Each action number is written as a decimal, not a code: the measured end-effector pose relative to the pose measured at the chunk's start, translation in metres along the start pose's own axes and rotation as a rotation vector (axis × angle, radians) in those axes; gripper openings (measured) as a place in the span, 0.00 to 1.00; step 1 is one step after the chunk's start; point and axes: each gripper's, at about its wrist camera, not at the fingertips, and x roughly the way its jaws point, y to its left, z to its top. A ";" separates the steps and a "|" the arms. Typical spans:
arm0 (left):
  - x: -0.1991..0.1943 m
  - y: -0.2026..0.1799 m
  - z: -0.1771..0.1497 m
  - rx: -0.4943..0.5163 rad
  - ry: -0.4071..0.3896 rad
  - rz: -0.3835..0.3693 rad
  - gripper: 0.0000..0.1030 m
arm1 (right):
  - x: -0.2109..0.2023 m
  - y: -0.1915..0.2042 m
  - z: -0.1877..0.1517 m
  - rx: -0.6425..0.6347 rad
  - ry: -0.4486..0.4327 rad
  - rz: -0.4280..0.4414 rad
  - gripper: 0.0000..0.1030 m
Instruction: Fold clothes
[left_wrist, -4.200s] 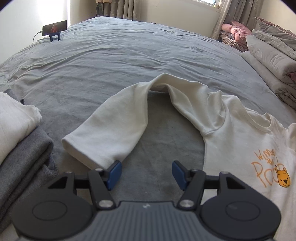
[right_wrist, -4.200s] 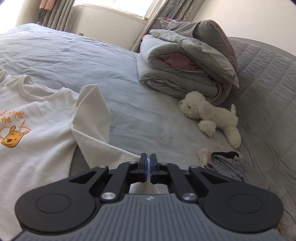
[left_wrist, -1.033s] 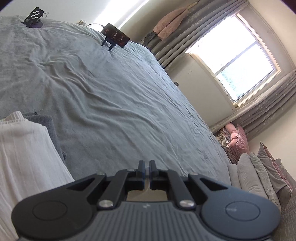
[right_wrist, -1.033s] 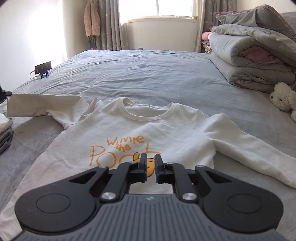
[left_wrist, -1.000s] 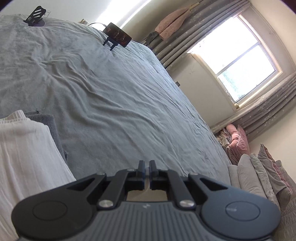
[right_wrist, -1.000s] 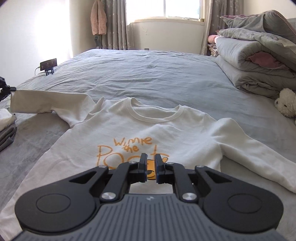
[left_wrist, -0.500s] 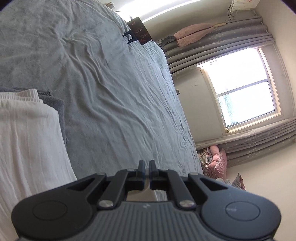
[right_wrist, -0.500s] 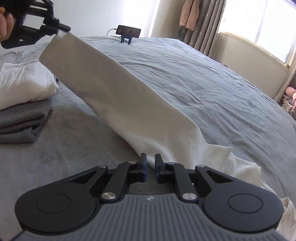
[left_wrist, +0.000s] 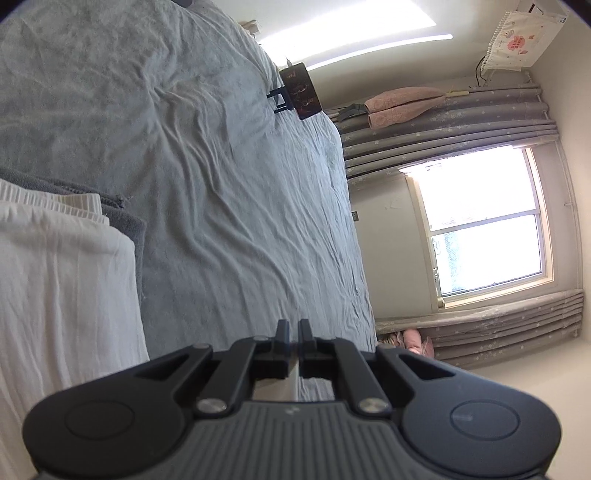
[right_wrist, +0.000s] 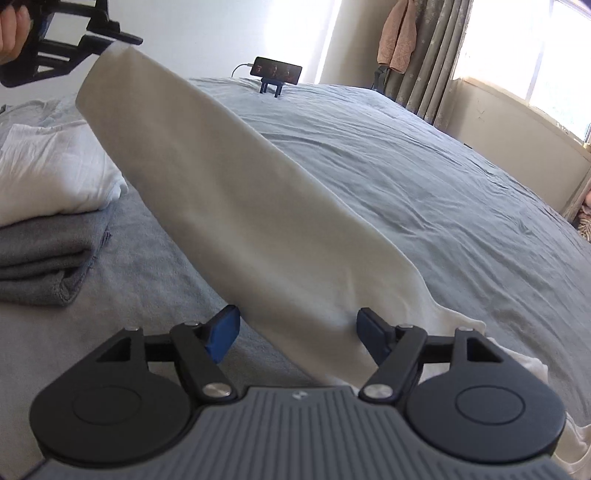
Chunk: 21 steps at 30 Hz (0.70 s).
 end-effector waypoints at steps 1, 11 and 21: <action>-0.001 0.000 0.001 0.003 -0.004 0.017 0.03 | 0.005 0.001 0.000 -0.006 0.017 -0.012 0.36; -0.007 0.004 0.006 0.042 -0.083 0.204 0.00 | -0.029 -0.041 0.007 0.289 -0.042 0.099 0.19; 0.002 0.015 0.007 0.082 -0.069 0.297 0.00 | -0.026 -0.018 -0.003 0.193 -0.019 0.126 0.43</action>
